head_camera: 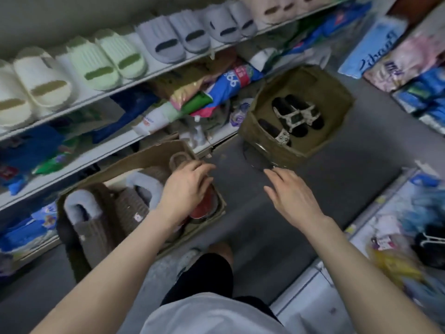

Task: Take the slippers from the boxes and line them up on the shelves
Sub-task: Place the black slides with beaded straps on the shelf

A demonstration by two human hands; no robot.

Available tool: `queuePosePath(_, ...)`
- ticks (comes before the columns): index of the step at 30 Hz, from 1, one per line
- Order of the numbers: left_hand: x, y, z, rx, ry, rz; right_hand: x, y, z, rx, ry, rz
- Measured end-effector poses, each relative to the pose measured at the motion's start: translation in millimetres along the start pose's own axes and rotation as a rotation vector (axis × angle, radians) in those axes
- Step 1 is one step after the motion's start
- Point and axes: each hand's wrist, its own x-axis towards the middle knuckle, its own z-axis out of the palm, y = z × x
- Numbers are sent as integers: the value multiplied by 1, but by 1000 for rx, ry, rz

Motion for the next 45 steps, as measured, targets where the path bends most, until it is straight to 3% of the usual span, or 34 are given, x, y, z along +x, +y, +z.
queuePosePath(11,146,56,101,-75,-129,10,46,169,15,125,-9,286)
queuePosePath(22,309,83,208,-171,-288,-76,186,314,38,189,-237,308)
queuePosePath(31,361,91,311,-149,-312,-337,306,398,164,220,-514,53)
queuePosePath(39,395,104,380,-148,-293,-463,372,424,269,106,-715,-194)
queuePosePath(45,415,107,396,-103,-307,-559,389,437,253,153,-807,-301)
